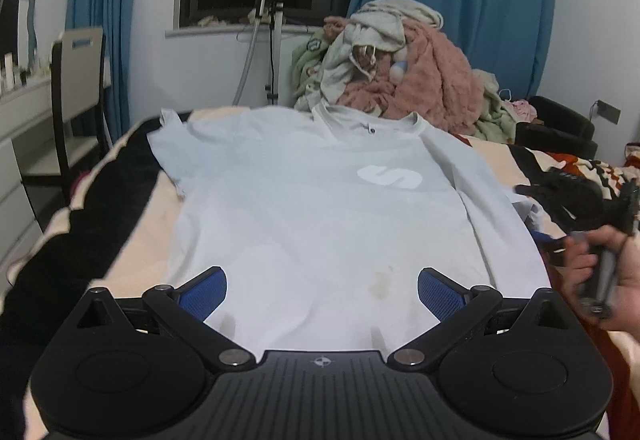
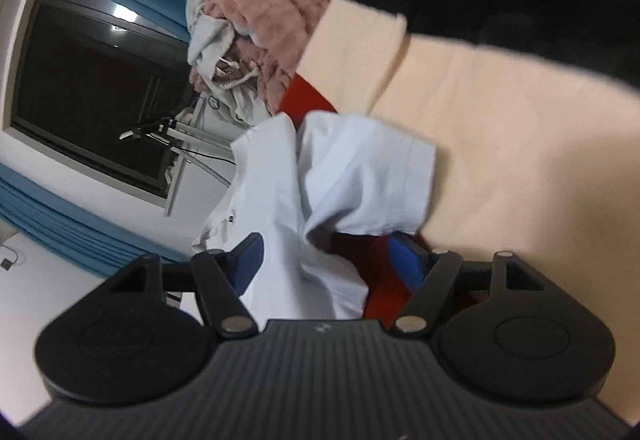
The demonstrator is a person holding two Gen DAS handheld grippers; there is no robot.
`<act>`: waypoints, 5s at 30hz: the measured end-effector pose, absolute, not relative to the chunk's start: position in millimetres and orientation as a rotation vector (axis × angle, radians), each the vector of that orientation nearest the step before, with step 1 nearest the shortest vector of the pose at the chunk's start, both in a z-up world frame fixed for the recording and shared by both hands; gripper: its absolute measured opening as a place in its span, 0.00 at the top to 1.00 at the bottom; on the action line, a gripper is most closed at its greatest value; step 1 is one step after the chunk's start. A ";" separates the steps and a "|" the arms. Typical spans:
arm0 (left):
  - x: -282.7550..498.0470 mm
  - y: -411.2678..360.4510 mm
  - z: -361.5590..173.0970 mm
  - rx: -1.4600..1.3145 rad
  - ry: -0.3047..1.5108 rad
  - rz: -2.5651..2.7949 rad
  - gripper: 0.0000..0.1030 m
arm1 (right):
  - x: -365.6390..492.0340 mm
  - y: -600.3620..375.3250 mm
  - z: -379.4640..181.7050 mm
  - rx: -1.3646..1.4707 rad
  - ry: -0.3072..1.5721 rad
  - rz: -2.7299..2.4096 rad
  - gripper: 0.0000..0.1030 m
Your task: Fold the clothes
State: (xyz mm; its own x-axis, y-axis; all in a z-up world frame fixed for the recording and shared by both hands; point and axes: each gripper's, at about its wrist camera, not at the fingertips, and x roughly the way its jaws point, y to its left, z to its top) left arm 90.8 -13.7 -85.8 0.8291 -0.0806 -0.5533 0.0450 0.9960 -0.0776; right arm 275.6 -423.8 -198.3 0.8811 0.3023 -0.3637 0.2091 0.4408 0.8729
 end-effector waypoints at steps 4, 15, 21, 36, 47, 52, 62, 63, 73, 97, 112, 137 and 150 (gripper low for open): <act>103.5 -8.9 -96.2 -0.113 0.627 -0.064 0.00 | 300.7 -423.4 -205.3 1.156 0.410 0.034 0.29; 126.0 -9.1 -110.4 -0.168 0.678 -0.070 0.00 | 375.2 -428.1 -142.6 0.693 0.358 -0.066 0.91; 130.8 -18.0 -117.6 -0.101 0.688 -0.076 0.00 | 380.7 -496.4 -129.8 0.595 0.261 -0.193 0.91; 143.9 -22.5 -122.7 -0.058 0.672 -0.072 0.00 | 354.1 -518.8 -147.3 0.440 0.408 -0.303 0.09; 100.8 -38.1 -113.5 -0.050 0.688 -0.183 0.02 | 175.3 -431.3 -47.3 0.304 0.319 -0.174 0.09; 69.3 -54.4 -107.5 -0.032 0.690 -0.294 0.05 | 76.0 -384.1 -11.2 0.265 0.286 -0.057 0.09; 19.9 -131.2 -117.5 -0.022 0.722 -0.644 0.24 | -52.1 -362.5 -24.7 0.434 0.246 0.064 0.09; 15.7 -140.7 -118.7 -0.027 0.710 -0.702 0.34 | -58.1 -362.1 -23.1 0.420 0.237 0.052 0.09; -11.2 -234.8 -161.1 0.128 0.762 -0.916 0.42 | -63.2 -381.6 -38.4 0.496 0.205 0.008 0.09; 14.0 -286.7 -169.7 -0.026 0.920 -0.975 0.95 | -65.9 -395.0 -48.8 0.599 0.164 0.017 0.09; 28.6 -238.1 -129.1 0.058 0.810 -0.799 0.14 | -66.9 -391.5 -48.2 0.560 0.165 0.004 0.09; 8.4 -22.6 -21.1 -0.138 0.464 -0.292 0.00 | 18.4 -381.8 -23.4 0.628 0.216 0.108 0.09; 38.3 -24.5 -68.3 -0.199 0.525 -0.214 0.00 | 269.4 -516.3 -179.5 0.960 0.393 -0.138 0.09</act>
State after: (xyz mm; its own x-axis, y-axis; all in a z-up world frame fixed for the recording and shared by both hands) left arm 38.3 -24.5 -68.3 0.8439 -0.2515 -0.4738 0.1502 0.9587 -0.2414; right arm 269.4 -516.3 -179.5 0.9210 0.0578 -0.3854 0.2860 0.5714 0.7692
